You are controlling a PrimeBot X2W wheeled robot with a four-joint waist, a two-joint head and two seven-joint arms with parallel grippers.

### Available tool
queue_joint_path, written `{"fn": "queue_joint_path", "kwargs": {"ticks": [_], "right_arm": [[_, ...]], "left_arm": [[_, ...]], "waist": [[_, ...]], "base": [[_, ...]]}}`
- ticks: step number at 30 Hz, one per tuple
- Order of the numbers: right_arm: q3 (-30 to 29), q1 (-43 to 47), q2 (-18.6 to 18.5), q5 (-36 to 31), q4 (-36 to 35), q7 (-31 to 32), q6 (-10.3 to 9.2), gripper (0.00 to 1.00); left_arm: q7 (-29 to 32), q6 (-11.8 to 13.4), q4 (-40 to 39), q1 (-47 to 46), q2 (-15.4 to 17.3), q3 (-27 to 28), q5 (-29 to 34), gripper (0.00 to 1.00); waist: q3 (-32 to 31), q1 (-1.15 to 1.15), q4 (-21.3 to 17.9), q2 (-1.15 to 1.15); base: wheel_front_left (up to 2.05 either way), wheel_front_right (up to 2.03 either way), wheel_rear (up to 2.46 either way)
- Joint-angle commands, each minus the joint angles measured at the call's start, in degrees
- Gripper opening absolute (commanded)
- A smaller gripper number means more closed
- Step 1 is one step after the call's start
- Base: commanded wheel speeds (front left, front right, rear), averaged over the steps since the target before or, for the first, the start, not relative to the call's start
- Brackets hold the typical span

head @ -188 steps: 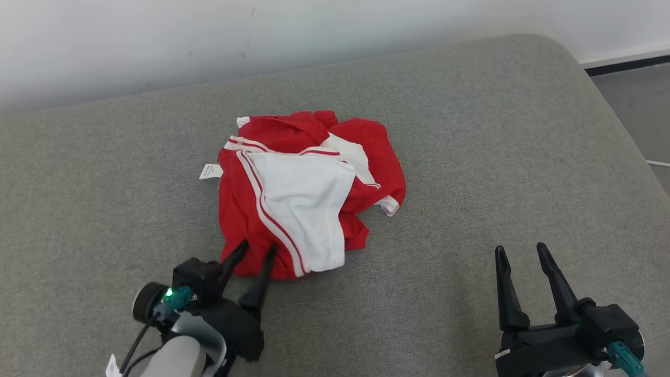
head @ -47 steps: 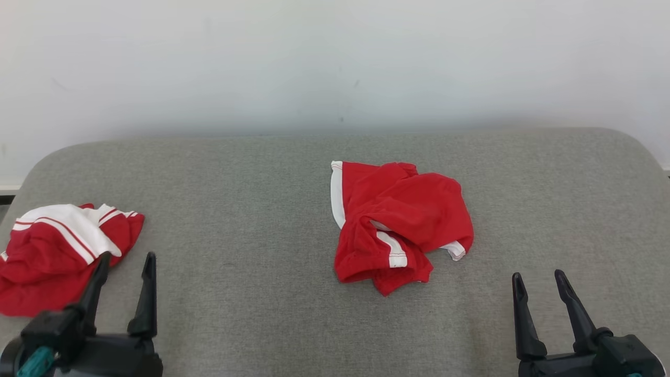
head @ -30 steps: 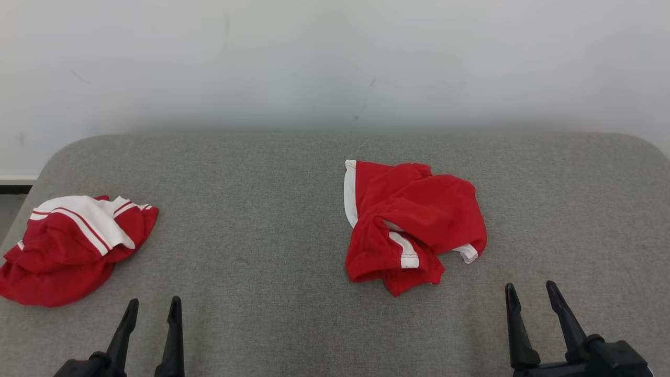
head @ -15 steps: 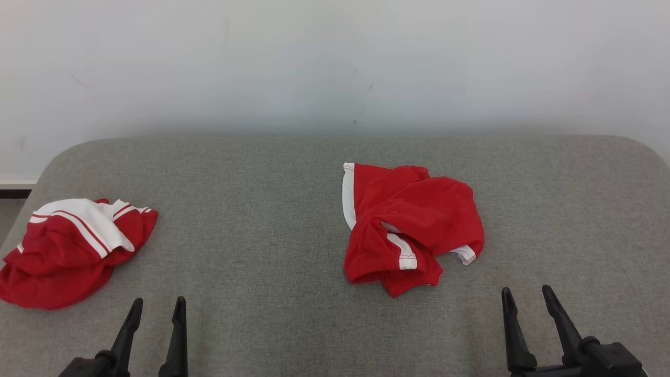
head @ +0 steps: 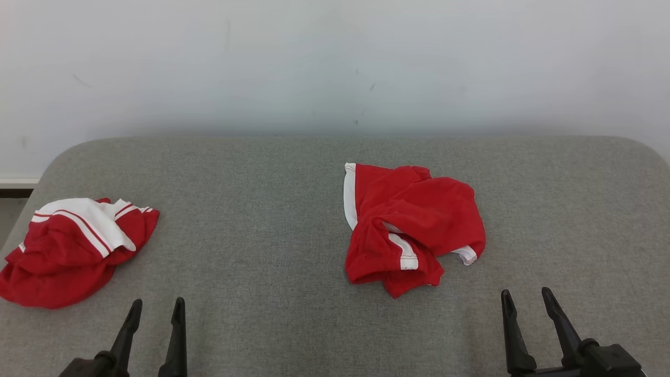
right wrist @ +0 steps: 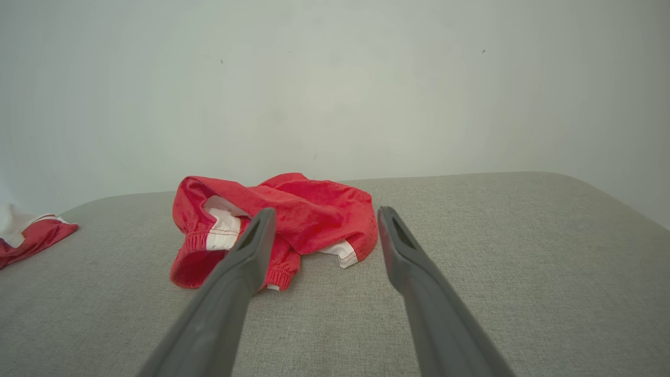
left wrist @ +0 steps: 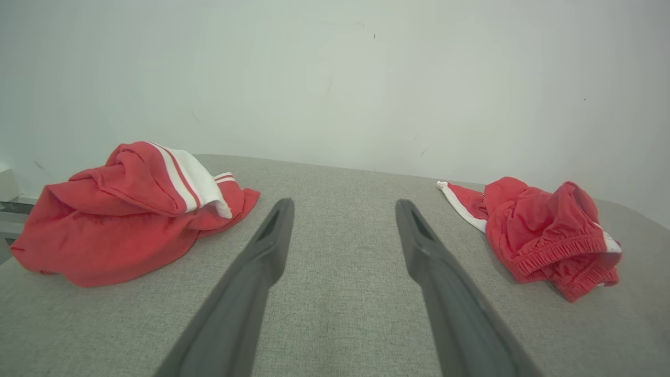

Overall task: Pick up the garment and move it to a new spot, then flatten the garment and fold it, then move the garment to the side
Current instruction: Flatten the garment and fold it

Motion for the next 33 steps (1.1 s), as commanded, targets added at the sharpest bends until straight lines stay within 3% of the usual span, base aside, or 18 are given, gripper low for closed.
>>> {"fn": "queue_joint_path", "kwargs": {"ticks": [1,16,25,33], "right_arm": [[0.06,0.36,0.07,-0.36,-0.04,-0.04,-0.13,1.0],[1.83,-0.57,-1.19,-0.89,1.23,-0.04,-0.13,1.0],[7.9,-7.65,-6.1,-1.76,8.46,-0.04,-0.13,1.0],[12.33,-17.0,-9.95,-4.09,21.35,-0.05,-0.13,1.0]], "left_arm": [[-0.06,0.07,0.02,-0.33,-0.13,0.17,0.33,1.0],[-0.05,0.03,0.35,-1.76,0.06,-1.16,-0.02,1.0],[-0.06,0.04,0.89,-3.83,0.2,-3.99,-0.51,1.0],[-0.06,0.03,1.45,-6.07,-0.31,-5.21,-1.67,1.0]], "waist": [[-0.01,0.0,-0.02,0.0],[0.02,0.0,0.65,0.0],[2.31,0.0,7.34,0.0],[6.65,0.0,13.85,0.0]], "base": [[0.0,0.0,0.0],[0.0,0.0,0.0],[0.0,0.0,0.0],[0.0,0.0,0.0]]}}
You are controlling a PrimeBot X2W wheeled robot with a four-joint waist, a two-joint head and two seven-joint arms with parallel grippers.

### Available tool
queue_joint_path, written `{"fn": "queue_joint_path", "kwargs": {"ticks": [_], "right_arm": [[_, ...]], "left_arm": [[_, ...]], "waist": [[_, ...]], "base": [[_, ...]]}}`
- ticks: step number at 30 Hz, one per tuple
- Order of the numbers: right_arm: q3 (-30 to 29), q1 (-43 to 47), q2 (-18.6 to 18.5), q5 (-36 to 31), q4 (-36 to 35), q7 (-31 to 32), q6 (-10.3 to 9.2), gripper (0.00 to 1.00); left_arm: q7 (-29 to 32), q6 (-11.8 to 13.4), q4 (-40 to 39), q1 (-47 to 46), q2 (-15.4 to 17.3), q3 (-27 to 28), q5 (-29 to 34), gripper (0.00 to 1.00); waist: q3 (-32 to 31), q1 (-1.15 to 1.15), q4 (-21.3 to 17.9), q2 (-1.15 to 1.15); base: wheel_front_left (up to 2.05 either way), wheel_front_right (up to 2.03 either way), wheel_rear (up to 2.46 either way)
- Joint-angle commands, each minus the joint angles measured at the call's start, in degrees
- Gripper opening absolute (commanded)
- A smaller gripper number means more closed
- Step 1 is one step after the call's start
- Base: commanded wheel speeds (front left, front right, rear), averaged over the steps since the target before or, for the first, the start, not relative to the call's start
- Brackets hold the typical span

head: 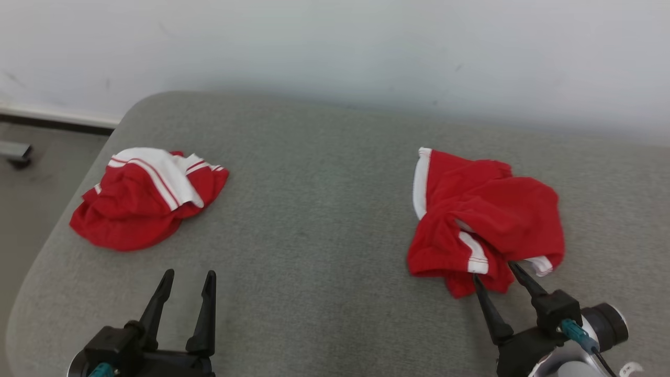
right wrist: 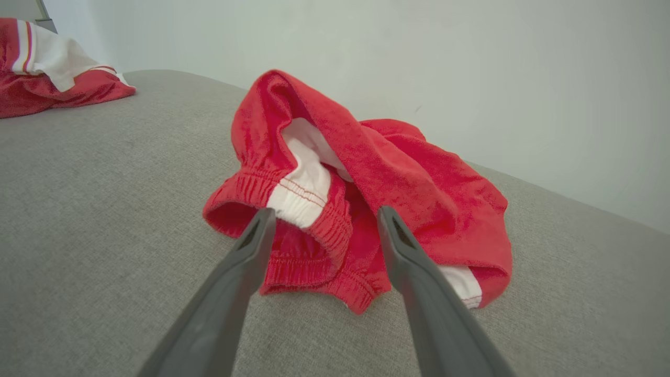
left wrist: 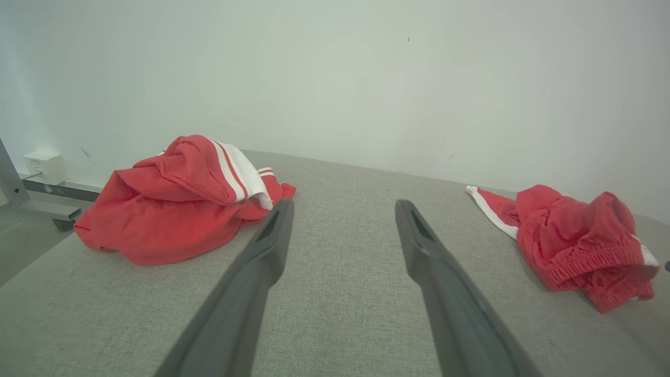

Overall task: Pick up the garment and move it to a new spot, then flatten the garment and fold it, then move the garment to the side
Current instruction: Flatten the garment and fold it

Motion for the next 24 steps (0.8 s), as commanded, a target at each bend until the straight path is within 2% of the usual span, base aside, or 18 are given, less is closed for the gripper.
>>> {"fn": "queue_joint_path", "kwargs": {"ticks": [1,4,8,9,10,11,12,16,24], "right_arm": [[0.49,-1.55,-0.7,-0.73,1.4,-0.03,-0.13,1.0],[1.57,-4.26,-1.57,-2.2,4.86,-0.03,-0.13,1.0],[1.32,-7.48,-0.91,-2.24,8.16,-0.03,-0.13,1.0],[1.18,-8.04,-0.78,-2.36,8.88,-0.03,-0.13,0.75],[0.68,-8.5,-0.4,-1.98,9.47,-0.03,-0.13,0.45],[0.68,-8.5,-0.4,-1.98,9.47,-0.03,-0.13,0.45],[0.37,-8.98,-0.34,-2.17,9.96,-0.03,-0.13,0.0],[-1.19,-9.59,0.5,-2.04,11.12,-0.03,-0.13,0.0],[-8.84,-7.98,0.39,1.24,3.16,-0.03,-0.13,0.0]], "left_arm": [[-0.06,0.09,0.11,-1.2,-0.16,-0.13,-0.84,1.0],[-0.05,0.1,0.24,-1.72,-0.35,-0.3,-0.99,1.0],[-0.06,0.1,0.47,-2.46,-0.4,-0.15,-1.13,1.0],[-0.06,0.1,0.55,-2.58,-0.48,-0.1,-1.14,1.0],[-0.06,0.1,0.62,-2.69,-0.55,-0.07,-1.13,1.0],[-0.06,0.1,0.62,-2.69,-0.55,-0.07,-1.13,1.0],[-0.06,0.1,0.68,-2.76,-0.6,-0.06,-1.1,1.0],[-0.06,0.1,0.8,-2.71,-0.88,-0.15,-0.81,1.0],[-0.06,0.1,0.68,-1.28,-0.43,-0.08,-0.24,1.0]], "waist": [[3.59,0.0,4.04,0.0],[4.59,0.0,5.37,0.0],[5.25,0.0,6.14,0.0],[5.32,0.0,6.2,0.0],[5.34,0.0,6.23,0.0],[5.34,0.0,6.23,0.0],[5.26,0.0,6.22,0.0],[4.77,0.0,5.7,0.0],[2.81,0.0,1.9,0.0]], "base": [[0.0,0.0,0.0],[0.0,0.0,0.0],[0.0,0.0,0.0],[0.0,0.0,0.0],[0.0,0.0,0.0],[0.0,0.0,0.0],[0.0,0.0,0.0],[0.0,0.0,0.0],[0.0,0.0,0.0]]}}
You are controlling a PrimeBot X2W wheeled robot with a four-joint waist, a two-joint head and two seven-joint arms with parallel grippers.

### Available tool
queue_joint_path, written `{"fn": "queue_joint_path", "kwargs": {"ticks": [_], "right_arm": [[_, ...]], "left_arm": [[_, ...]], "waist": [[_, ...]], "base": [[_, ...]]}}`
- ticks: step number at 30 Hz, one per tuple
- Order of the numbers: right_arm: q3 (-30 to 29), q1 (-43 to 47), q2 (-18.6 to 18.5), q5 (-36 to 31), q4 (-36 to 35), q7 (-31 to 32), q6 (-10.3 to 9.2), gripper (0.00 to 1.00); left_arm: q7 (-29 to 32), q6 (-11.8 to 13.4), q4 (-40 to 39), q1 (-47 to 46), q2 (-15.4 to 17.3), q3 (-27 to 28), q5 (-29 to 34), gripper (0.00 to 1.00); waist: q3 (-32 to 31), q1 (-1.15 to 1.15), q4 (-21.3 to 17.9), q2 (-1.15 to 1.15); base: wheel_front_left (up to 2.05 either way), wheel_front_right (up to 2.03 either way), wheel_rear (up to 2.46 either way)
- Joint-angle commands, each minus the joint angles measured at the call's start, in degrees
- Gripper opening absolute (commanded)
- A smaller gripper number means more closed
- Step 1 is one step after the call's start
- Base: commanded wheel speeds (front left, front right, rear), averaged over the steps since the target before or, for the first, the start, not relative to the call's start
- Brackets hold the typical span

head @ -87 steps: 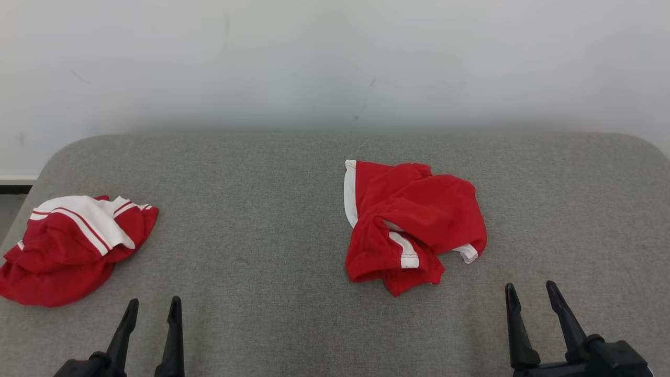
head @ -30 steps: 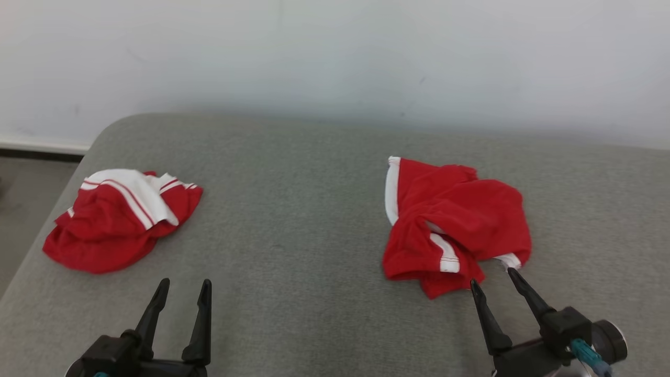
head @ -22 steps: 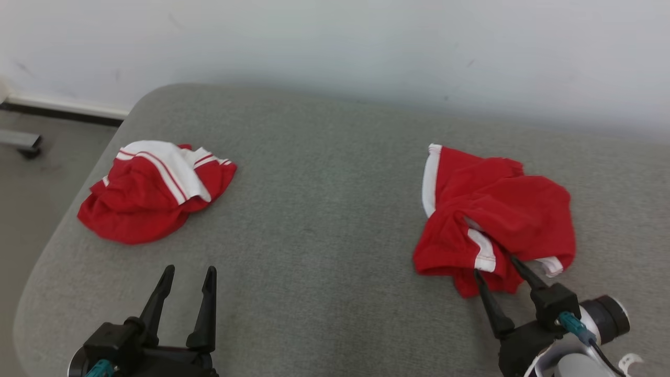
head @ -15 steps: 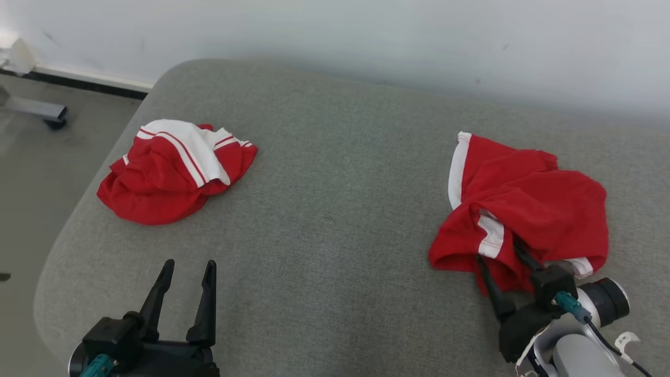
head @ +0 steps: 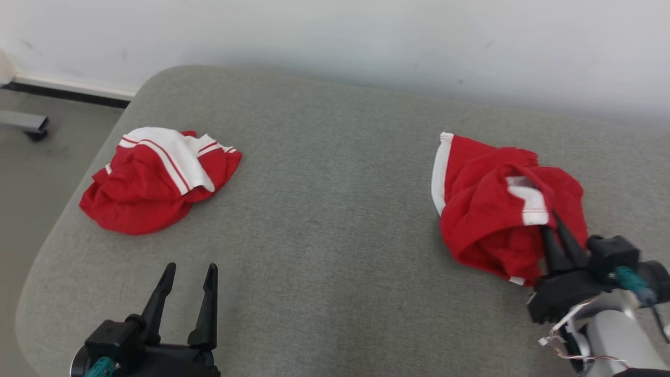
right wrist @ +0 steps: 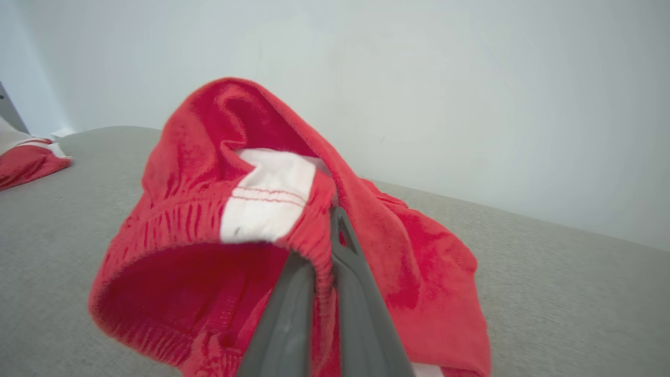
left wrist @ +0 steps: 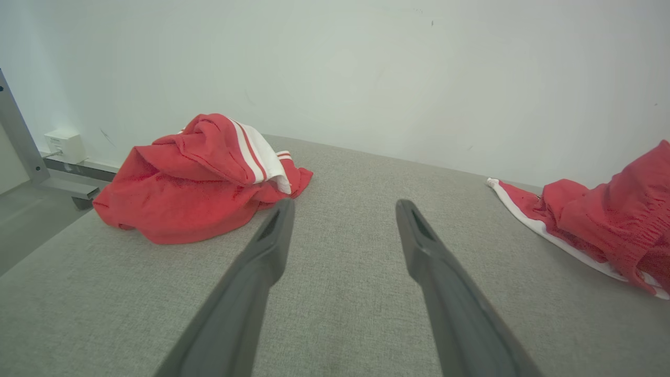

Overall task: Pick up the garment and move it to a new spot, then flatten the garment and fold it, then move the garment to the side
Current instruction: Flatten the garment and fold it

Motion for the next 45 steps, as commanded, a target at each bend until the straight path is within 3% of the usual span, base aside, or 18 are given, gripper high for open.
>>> {"fn": "queue_joint_path", "kwargs": {"ticks": [1,11,16,22,35,45], "right_arm": [[-1.37,1.14,-0.77,0.21,-1.6,-0.03,-0.13,0.0],[-13.74,4.38,-8.81,0.26,-10.77,-0.03,-0.13,0.0],[-17.49,3.64,-13.59,-0.27,-11.9,-0.02,-0.13,0.0],[-17.66,1.74,-15.92,-0.93,-14.97,2.13,-0.13,0.0],[-7.14,-2.47,-11.16,0.32,-14.84,2.38,-0.13,0.0],[8.96,-10.11,-1.76,2.42,-5.04,0.51,-0.13,0.0]], "left_arm": [[-0.06,0.1,-0.05,0.66,0.22,0.06,0.77,1.0],[-0.06,0.1,-0.07,1.67,-0.05,-0.99,0.94,1.0],[-0.07,0.1,0.03,2.11,0.05,-1.25,1.01,1.0],[-0.07,0.1,0.17,3.03,-0.08,-1.03,0.91,1.0],[-0.07,0.1,0.23,3.97,-0.28,-0.81,1.25,1.0],[-0.07,0.09,0.97,3.3,-0.89,-1.5,0.71,1.0]], "waist": [[-1.41,-0.01,-2.14,-0.01],[-4.49,-0.01,-7.1,-0.01],[-5.09,-0.01,-7.28,-0.01],[-5.97,-0.01,-6.29,-0.01],[-7.87,-0.01,-2.84,-0.01],[-6.99,-0.01,0.43,-0.01]], "base": [[0.0,0.0,0.0],[0.0,0.0,0.0],[0.0,0.0,0.0],[0.0,0.0,0.0],[0.0,0.0,0.0],[0.0,0.0,0.0]]}}
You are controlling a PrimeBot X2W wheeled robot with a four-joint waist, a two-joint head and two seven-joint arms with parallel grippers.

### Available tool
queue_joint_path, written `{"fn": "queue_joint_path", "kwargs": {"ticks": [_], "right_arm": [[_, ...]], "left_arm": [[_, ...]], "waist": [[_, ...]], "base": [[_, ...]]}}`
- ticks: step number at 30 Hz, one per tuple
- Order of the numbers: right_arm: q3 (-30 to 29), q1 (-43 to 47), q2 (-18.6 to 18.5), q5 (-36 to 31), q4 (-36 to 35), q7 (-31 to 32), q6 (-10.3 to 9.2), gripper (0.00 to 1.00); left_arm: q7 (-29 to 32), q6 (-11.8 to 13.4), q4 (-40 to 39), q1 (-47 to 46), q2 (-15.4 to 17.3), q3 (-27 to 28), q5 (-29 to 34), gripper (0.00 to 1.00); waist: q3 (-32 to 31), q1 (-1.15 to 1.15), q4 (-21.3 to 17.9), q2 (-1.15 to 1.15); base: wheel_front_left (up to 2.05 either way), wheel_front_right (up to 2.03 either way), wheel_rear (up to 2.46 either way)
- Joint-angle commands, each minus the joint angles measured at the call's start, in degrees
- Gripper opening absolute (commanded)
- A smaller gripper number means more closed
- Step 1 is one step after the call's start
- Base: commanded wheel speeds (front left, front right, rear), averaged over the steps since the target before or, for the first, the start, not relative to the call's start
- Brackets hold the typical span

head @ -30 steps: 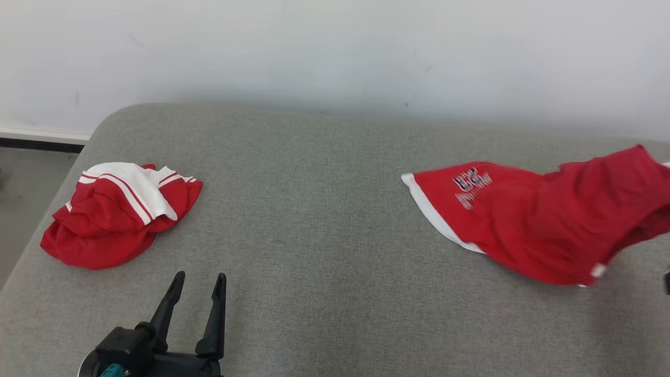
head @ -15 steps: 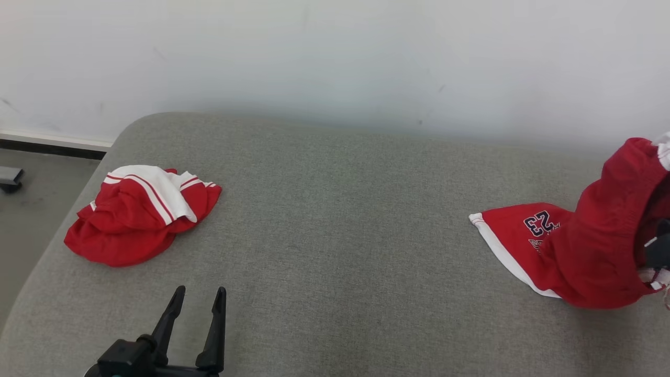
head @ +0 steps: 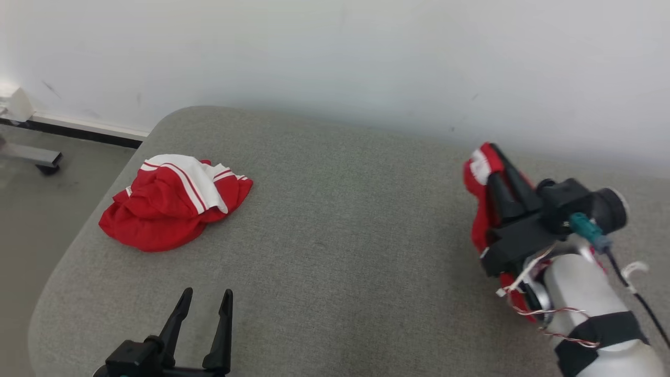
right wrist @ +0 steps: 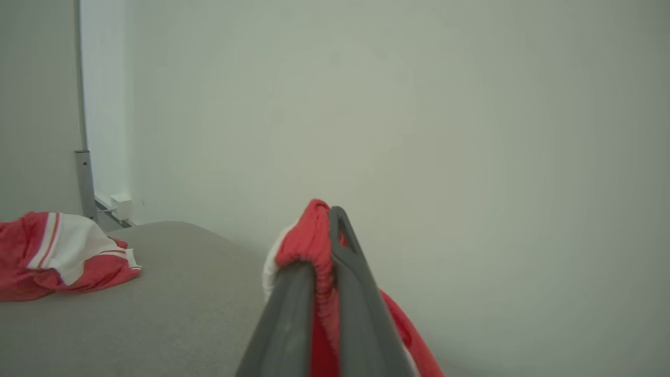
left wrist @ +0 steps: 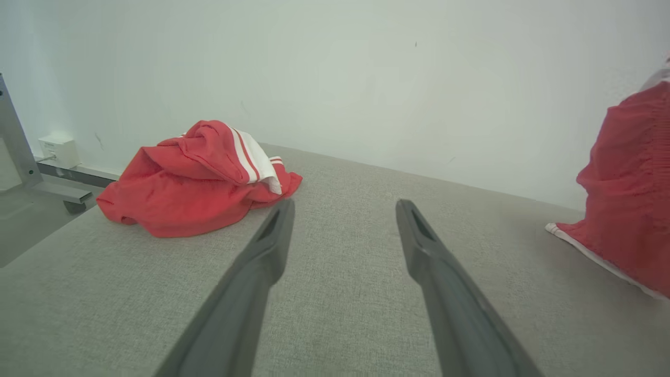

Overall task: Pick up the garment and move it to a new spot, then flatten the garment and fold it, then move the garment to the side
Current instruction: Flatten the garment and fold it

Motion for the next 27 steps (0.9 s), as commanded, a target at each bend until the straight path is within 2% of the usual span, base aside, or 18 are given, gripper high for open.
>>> {"fn": "queue_joint_path", "kwargs": {"ticks": [1,5,9,10,11,12,17,27], "right_arm": [[0.97,-1.12,0.46,0.44,0.86,-0.38,-0.13,0.0],[6.79,-3.0,5.25,1.68,6.63,-0.79,-0.13,0.0],[10.94,-3.85,8.34,2.52,12.56,-0.82,-0.13,0.0],[11.83,-3.63,8.86,2.73,14.77,-0.75,-0.13,0.35],[12.69,-3.73,9.33,3.05,16.57,-0.75,-0.13,0.97],[13.37,-4.06,9.7,3.49,17.78,-0.77,-0.13,1.0],[14.71,-2.79,10.14,4.15,19.96,-0.77,-0.13,1.0],[13.57,6.82,5.19,2.82,13.16,-0.77,-0.13,1.0]], "left_arm": [[-0.06,0.09,0.11,-0.3,-0.11,0.15,-0.41,1.0],[-0.07,0.09,0.33,-0.71,-0.32,0.14,-0.65,1.0],[-0.06,0.09,0.62,-1.3,-0.65,-0.07,-0.79,1.0],[-0.06,0.09,0.75,-1.42,-0.69,-0.16,-0.91,1.0],[-0.07,0.09,0.93,-1.52,-0.71,-0.3,-0.96,1.0],[-0.06,0.09,1.07,-1.7,-0.78,-0.36,-1.02,1.0],[-0.07,0.09,1.57,-2.12,-1.01,-0.56,-0.85,1.0],[-0.07,0.09,1.77,-1.02,-1.03,-0.07,-0.18,1.0]], "waist": [[0.7,0.0,1.01,0.0],[1.74,0.0,1.96,0.0],[2.82,0.0,2.46,0.0],[3.04,0.0,2.53,0.0],[3.17,0.0,2.56,0.0],[3.32,0.0,2.57,0.0],[3.38,0.0,1.29,0.0],[1.35,0.0,-3.83,0.0]], "base": [[0.0,0.0,0.0],[0.0,0.0,0.0],[0.0,0.0,0.0],[0.0,0.0,0.0],[0.0,0.0,0.0],[0.0,0.0,0.0],[0.0,0.0,0.0],[0.0,0.0,0.0]]}}
